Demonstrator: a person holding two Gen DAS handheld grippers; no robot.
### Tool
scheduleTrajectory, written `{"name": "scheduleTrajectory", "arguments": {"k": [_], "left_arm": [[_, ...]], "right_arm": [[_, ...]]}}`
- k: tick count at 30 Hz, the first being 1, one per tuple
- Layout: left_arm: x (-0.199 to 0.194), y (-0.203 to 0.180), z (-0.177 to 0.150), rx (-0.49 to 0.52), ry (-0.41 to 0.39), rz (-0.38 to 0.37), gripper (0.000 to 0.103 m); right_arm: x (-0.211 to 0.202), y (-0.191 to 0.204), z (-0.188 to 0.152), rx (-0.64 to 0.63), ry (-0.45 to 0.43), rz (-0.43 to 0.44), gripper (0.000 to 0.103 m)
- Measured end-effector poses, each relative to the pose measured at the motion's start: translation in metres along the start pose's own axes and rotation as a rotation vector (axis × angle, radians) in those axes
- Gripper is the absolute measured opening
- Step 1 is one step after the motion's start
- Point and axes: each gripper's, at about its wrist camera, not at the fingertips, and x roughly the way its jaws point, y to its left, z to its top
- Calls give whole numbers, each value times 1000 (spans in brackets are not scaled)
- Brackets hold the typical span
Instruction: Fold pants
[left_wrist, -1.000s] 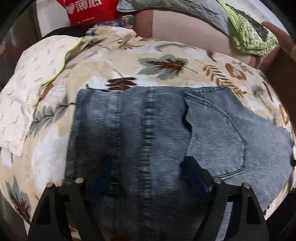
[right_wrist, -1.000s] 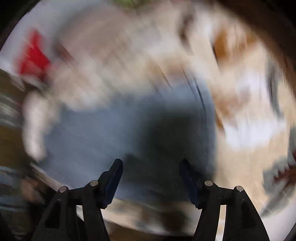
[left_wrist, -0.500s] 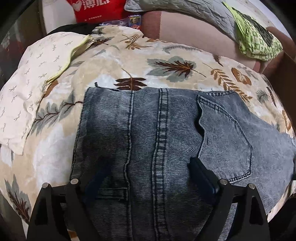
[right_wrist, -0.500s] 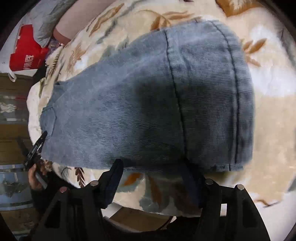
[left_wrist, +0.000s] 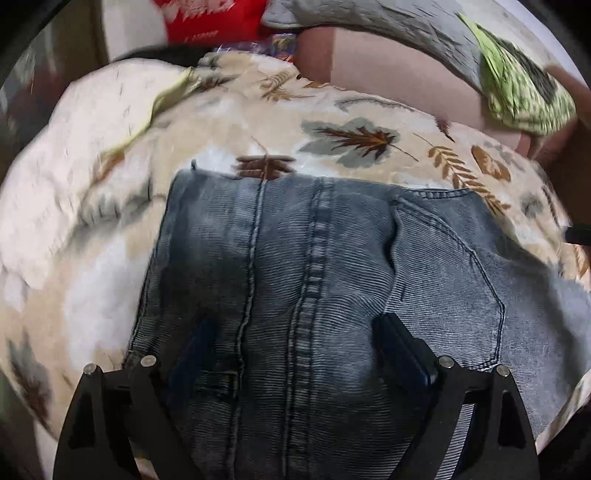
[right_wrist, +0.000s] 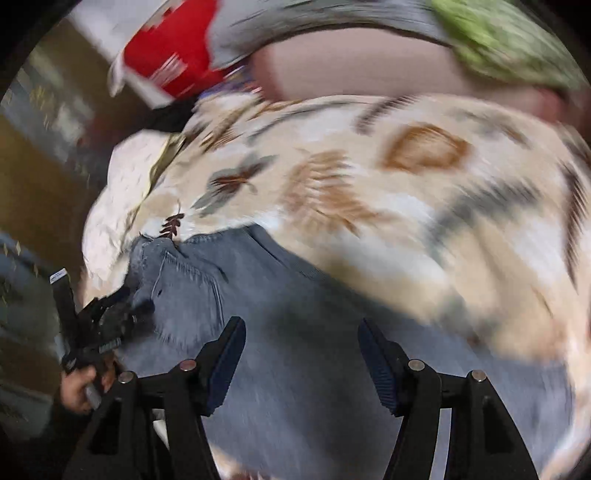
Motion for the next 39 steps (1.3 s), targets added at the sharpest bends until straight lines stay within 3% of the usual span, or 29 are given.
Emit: {"name": "scheduleTrajectory", "arguments": {"k": [2,6,9,10,11,16,21,25,27,30,31,32,33,34,37,39], "left_arm": [[-1,-1,1,14,-3,5,91],[0,-1,-1,36,-16,7,91],[1,-1,-3,40,-20,5,91],[1,-1,-3,41,-20,6,91],[1,-1,-3,40,-20,6,91],[0,-3,-4,53,-26,15,92],[0,-4,-4,58,-27,22,92],[0,-5,-4,61,-29,23,93],[0,-5,-4,61,-29,24,93],[0,-6,-4,57,-27,23,93],[0,-6,-4,57,-28,25,93],[0,-6,-4,58,-28,25,93],[1,-6,-4,59,-28,27,93],[1,-6,-4,60,-28,29,94],[1,-6,-5,63,-33,33,94],[1,-7,-5,66,-37,38,94]], "right_arm": [[34,22,20,-77,39,-3,55],[85,49,45,-174,76,-81,50],[107,60,44,-250,116,-133,29],[109,62,44,-264,115,-155,9],[109,64,44,-271,111,-159,3],[104,75,45,-335,106,-226,2],[102,71,57,-285,57,-265,2],[99,59,61,-216,-14,-241,4],[89,49,62,-146,-17,-181,4],[74,45,56,-94,-24,-102,14],[75,46,53,-88,-15,-88,30],[78,47,52,-85,-3,-84,58],[85,48,50,-81,12,-89,68],[94,50,49,-86,24,-94,69],[115,55,49,-106,57,-179,1],[120,60,50,-135,63,-224,1]]}}
